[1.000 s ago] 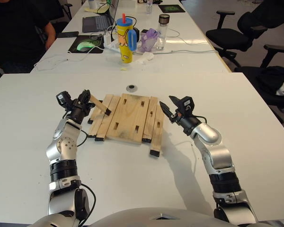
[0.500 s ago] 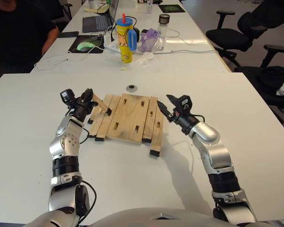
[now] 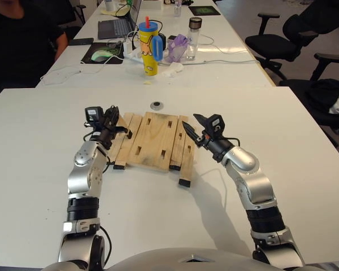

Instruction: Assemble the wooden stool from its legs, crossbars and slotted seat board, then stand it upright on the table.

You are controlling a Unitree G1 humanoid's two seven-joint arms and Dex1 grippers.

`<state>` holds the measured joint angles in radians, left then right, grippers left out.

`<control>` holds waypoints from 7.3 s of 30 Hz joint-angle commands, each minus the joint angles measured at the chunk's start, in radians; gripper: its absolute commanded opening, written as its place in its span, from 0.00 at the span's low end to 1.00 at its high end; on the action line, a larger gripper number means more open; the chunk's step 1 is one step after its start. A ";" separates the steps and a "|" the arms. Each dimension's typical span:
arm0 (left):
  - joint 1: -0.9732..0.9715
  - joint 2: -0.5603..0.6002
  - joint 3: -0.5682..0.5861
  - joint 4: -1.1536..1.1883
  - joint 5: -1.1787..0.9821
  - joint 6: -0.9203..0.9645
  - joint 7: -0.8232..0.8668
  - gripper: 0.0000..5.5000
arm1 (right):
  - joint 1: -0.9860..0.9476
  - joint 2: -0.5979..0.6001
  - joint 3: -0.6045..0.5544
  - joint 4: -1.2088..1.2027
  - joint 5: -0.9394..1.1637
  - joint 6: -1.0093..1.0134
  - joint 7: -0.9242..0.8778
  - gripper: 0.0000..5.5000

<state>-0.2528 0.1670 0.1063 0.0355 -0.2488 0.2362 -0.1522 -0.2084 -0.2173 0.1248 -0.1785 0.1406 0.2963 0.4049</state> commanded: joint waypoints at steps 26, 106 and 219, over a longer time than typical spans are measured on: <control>-0.077 0.004 -0.036 -0.226 0.153 -0.143 0.047 0.32 | 0.027 0.035 0.023 0.029 -0.021 0.000 -0.032 0.43; -0.247 0.306 0.034 0.801 0.071 0.075 -0.456 0.64 | 0.014 0.084 -0.022 0.094 -0.051 -0.043 -0.109 0.43; -0.090 0.156 -0.280 -0.192 0.137 -0.291 -0.442 0.24 | -0.271 0.052 -0.393 -0.035 1.294 0.455 -0.340 0.11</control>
<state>-0.3380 0.3224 -0.1748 -0.1612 -0.1185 -0.0654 -0.5934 -0.4655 -0.1670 -0.2875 -0.2189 1.4453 0.7508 0.0698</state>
